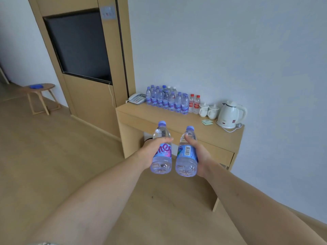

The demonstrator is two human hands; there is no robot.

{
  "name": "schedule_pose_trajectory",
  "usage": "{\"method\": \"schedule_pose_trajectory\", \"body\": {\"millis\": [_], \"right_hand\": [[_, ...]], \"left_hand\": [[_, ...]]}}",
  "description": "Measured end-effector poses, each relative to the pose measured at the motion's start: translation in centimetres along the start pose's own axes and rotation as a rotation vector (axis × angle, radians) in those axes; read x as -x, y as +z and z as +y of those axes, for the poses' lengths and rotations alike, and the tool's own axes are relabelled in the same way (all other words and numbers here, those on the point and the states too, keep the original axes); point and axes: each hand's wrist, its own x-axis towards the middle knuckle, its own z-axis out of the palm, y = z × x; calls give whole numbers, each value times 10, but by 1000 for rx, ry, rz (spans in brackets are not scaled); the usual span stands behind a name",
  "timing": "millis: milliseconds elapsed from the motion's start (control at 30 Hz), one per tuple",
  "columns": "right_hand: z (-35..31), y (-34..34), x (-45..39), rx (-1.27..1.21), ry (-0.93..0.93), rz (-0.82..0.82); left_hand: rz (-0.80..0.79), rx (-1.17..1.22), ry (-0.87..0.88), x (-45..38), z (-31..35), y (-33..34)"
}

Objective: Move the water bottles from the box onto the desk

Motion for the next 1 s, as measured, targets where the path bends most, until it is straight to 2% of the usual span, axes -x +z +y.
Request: {"method": "schedule_pose_trajectory", "body": {"millis": [300, 500, 667, 867, 1000], "right_hand": [[-63, 25, -166, -229, -25, 89], [-92, 20, -256, -176, -3, 156], [-120, -2, -341, -131, -15, 179], [-175, -31, -443, -99, -18, 268], [-212, -50, -501, -121, -49, 343]], "left_hand": [[-75, -75, -61, -179, 95, -52], [-85, -68, -130, -275, 117, -62], [-112, -73, -113, -359, 135, -63], [-97, -66, -115, -468, 170, -46], [-148, -26, -124, -538, 190, -27]]}}
